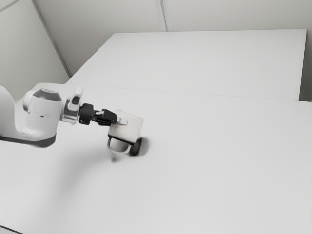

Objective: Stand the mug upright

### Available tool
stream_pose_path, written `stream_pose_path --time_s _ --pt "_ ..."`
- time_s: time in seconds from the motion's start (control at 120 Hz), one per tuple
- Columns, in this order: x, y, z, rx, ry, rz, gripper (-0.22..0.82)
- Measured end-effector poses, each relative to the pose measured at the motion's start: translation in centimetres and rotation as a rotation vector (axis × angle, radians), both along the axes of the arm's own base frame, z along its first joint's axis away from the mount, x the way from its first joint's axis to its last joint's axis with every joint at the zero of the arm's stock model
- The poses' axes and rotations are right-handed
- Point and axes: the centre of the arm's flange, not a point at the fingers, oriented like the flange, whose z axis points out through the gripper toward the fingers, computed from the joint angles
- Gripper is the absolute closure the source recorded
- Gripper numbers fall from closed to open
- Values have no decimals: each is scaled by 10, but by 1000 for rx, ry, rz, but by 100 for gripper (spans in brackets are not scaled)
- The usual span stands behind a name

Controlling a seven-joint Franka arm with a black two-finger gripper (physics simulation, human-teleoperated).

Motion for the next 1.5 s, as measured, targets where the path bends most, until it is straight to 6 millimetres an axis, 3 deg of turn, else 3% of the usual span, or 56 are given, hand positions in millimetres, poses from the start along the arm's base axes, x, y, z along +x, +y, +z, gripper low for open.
stream_pose_path --time_s 0.35,0.617,0.942,1.083,1.5 --pt "11 -17 90 326 -29 -194 78" --pt "5 -69 106 603 127 -288 78" --pt "-14 -103 110 773 247 -169 78" --pt "-29 -115 92 819 274 -102 78" --pt "-41 -122 56 835 325 79 78"
